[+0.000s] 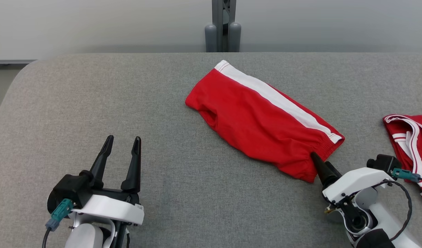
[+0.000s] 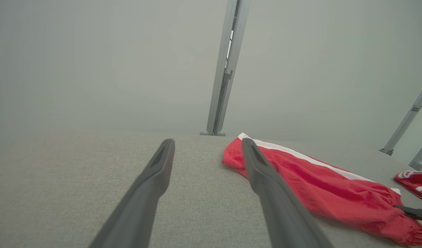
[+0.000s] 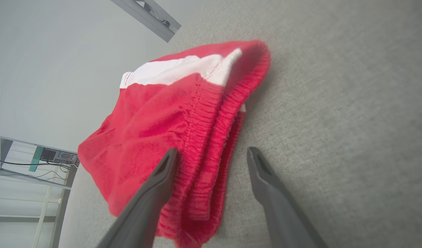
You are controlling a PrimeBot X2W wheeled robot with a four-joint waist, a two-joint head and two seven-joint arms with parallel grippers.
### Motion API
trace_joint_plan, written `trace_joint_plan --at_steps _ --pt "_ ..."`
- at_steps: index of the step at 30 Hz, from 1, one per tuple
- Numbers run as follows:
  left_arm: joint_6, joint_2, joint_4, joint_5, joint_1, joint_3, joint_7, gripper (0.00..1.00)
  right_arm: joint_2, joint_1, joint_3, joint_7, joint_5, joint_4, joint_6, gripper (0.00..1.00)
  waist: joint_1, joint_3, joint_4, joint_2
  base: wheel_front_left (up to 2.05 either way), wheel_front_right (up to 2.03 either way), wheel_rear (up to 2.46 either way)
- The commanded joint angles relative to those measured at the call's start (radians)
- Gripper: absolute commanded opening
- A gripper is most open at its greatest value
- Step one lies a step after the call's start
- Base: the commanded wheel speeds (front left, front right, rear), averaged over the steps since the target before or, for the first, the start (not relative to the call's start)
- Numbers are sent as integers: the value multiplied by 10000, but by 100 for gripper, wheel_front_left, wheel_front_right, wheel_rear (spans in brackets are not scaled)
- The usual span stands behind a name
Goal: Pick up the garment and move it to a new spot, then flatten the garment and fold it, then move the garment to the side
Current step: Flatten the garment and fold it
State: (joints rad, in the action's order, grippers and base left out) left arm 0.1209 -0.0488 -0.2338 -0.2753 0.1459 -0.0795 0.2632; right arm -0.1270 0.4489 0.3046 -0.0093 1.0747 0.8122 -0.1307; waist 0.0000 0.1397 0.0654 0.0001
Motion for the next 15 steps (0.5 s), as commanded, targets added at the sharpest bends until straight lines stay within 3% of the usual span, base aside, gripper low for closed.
trace_joint_plan --at_steps 1,15 --pt "29 -47 21 41 180 3 8 100 -14 126 68 91 115 188 1 100 0 91 26 -1 0 0 0" --pt "86 -47 43 169 571 55 8 100 165 774 584 127 687 762 -1 100 0 575 344 -1 0 0 0"
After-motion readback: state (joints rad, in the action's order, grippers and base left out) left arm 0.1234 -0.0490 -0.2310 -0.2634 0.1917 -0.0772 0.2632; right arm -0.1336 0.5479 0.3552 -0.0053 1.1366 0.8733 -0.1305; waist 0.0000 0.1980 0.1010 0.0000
